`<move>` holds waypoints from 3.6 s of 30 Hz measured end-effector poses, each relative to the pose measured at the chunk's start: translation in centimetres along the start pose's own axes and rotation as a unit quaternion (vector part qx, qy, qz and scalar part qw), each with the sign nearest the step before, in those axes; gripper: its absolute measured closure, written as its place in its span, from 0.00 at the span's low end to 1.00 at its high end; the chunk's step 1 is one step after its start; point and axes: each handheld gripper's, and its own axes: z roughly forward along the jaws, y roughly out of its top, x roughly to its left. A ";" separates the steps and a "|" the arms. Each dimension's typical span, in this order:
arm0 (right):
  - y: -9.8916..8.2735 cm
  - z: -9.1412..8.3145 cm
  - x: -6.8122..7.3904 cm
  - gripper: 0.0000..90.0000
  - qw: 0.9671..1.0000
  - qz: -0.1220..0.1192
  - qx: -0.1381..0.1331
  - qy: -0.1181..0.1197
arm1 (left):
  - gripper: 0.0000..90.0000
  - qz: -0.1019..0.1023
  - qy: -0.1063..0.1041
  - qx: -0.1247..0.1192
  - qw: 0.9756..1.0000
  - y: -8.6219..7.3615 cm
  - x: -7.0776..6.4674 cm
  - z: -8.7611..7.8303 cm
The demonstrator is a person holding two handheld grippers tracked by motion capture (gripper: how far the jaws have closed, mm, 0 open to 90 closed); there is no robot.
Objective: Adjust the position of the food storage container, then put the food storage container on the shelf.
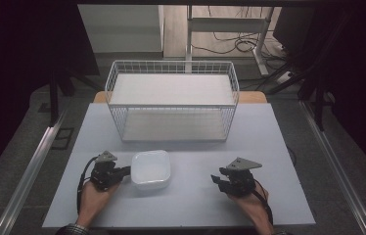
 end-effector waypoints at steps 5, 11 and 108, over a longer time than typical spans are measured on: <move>0.6 0.6 0.3 0.82 1.000 -0.010 0.003 0.020 | 1.00 0.009 -0.012 0.005 1.000 0.6 -0.7 1.1; 1.7 2.2 0.5 0.98 0.999 -0.010 0.006 0.038 | 1.00 0.015 -0.029 0.007 0.999 1.2 -1.6 2.2; 5.5 3.5 1.9 0.19 0.995 0.014 -0.003 0.098 | 0.17 0.133 -0.118 -0.024 0.984 5.5 -6.1 3.3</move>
